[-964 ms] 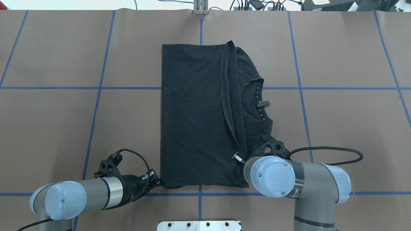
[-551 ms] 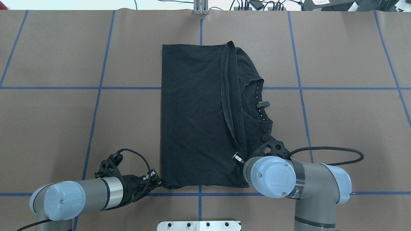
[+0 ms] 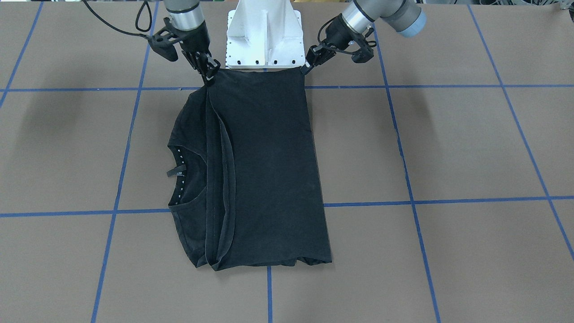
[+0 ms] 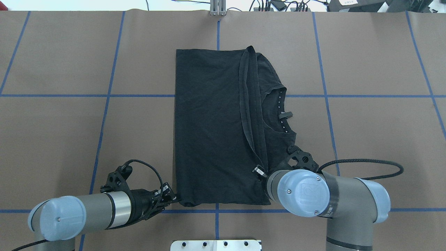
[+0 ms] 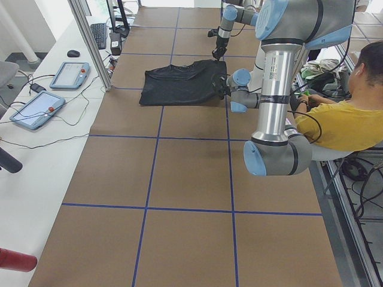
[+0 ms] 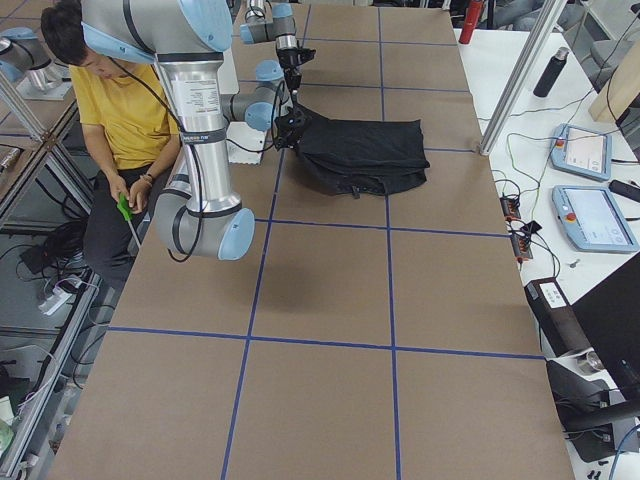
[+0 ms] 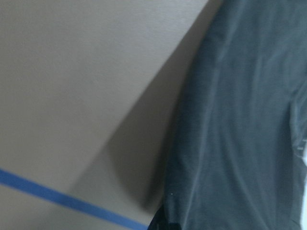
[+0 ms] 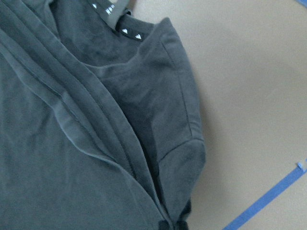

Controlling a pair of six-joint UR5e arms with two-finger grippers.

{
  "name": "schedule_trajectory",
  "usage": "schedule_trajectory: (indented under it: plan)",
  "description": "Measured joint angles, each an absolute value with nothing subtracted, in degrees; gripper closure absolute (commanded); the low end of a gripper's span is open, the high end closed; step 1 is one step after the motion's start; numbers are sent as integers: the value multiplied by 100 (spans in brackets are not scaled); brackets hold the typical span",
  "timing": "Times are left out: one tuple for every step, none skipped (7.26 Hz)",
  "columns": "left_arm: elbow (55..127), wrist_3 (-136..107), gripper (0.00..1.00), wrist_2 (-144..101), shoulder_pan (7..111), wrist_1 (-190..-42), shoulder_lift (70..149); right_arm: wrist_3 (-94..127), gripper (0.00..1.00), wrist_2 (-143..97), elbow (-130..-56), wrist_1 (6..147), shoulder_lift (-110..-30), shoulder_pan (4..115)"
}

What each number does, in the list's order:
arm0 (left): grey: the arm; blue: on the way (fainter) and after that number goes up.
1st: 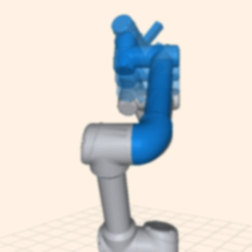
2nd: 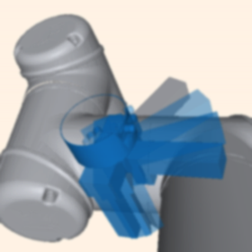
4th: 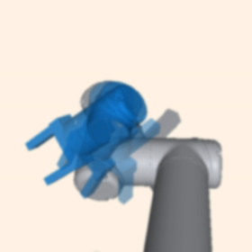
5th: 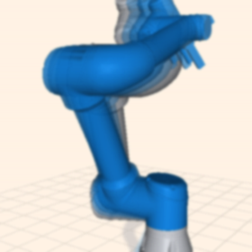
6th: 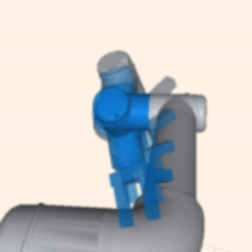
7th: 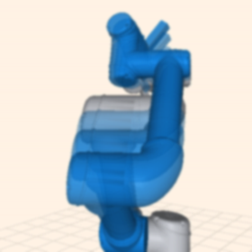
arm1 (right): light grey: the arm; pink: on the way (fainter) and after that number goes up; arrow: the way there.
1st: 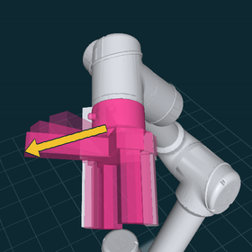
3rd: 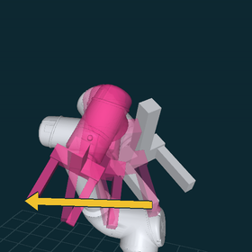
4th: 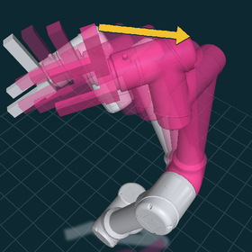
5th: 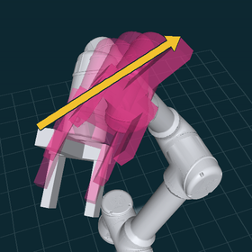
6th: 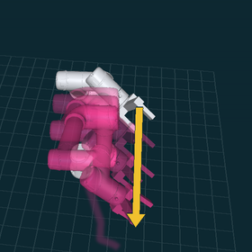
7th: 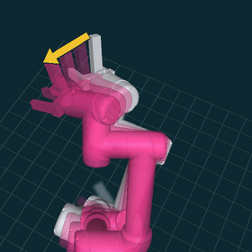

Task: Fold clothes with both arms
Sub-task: 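Lift the near edge with both grippers and fold it over the far half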

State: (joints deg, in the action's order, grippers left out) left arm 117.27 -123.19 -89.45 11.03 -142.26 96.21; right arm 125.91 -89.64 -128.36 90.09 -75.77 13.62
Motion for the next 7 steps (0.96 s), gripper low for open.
schedule_trajectory:
  plan:
    - [11922, -12296, 100, -9084, 1448, -13947, 9720, 12662, 100, -9230, -13082, 9021, -7650, 1725]
    - [11866, -12253, 100, -9377, 1980, -13608, 10019, 12636, 100, -9917, -12913, 9029, -7470, 2419]
    - [11527, -12201, 100, -9805, 2606, -13239, 10542, 12526, 100, -10689, -12378, 9025, -7042, 3166]
    - [11008, -12062, 100, -10151, 3149, -12943, 11125, 12316, 100, -11170, -11684, 9010, -6569, 3722]
    - [10465, -11807, 100, -10337, 3555, -12803, 11549, 11971, 100, -11463, -10881, 8991, -6076, 4130]
    - [9955, -11549, 100, -10406, 3825, -12790, 11796, 11625, 100, -11702, -10021, 8978, -5540, 4444]
    - [9368, -11331, 100, -10426, 4012, -12869, 12062, 11318, 100, -11864, -9124, 8883, -4991, 4675]
